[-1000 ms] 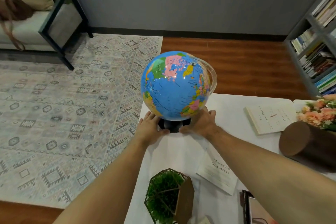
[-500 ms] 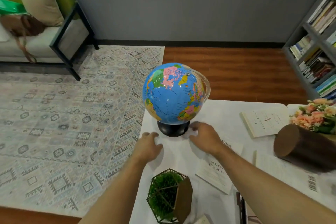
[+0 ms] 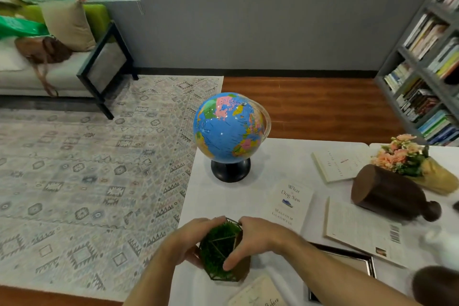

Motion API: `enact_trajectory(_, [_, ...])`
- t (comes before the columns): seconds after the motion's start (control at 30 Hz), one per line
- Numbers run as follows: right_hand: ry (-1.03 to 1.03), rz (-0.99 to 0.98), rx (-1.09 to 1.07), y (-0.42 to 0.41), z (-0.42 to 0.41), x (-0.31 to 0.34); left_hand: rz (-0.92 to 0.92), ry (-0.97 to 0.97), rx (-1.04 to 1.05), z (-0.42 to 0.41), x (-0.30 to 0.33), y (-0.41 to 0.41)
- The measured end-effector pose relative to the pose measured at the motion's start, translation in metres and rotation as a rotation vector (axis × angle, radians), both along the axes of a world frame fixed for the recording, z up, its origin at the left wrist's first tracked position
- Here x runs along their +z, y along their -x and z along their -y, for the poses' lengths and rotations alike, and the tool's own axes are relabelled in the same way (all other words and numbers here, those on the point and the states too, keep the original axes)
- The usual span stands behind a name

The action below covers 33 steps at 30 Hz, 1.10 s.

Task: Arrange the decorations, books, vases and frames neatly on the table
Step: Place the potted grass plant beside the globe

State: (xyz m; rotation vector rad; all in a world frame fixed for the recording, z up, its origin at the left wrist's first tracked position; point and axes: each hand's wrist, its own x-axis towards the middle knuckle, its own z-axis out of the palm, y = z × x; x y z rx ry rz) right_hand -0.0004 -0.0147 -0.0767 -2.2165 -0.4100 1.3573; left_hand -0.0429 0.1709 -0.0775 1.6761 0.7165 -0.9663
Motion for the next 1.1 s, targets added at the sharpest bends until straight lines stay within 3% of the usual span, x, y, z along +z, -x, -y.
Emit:
enact_trajectory(0.17, [-0.223,0.139,-0.191,-0.001,0.008,-0.013,0.297,-0.012,0.047,-0.009,0.021,-0.015])
enact_trajectory(0.3, [-0.297,0.15,-0.379,-0.005,-0.003,-0.028,0.508,-0.069,0.025,-0.016,0.031,-0.023])
enact_trajectory(0.37, [-0.349,0.132,-0.469,-0.007,-0.01,-0.037,0.588,-0.088,0.124,-0.02,0.022,-0.021])
enact_trajectory(0.47, [-0.428,0.075,-0.572,-0.009,-0.019,-0.051,0.485,-0.106,0.301,-0.025,-0.001,-0.01])
enact_trajectory(0.53, [-0.46,0.076,-0.585,-0.01,-0.024,-0.06,0.316,0.038,0.371,-0.023,-0.015,-0.001])
enact_trajectory(0.6, [-0.466,0.097,-0.58,-0.013,-0.029,-0.067,0.271,0.182,0.427,-0.021,-0.026,0.001])
enact_trajectory(0.73, [-0.469,0.177,-0.598,-0.018,-0.039,-0.073,0.395,0.16,0.478,-0.021,-0.036,-0.012])
enact_trajectory(0.9, [-0.394,0.213,-0.545,-0.025,-0.039,-0.074,0.557,-0.01,0.362,-0.028,-0.037,-0.027])
enact_trajectory(1.1, [-0.468,0.169,-0.622,-0.03,-0.035,-0.074,0.579,-0.038,0.25,-0.033,-0.038,-0.028])
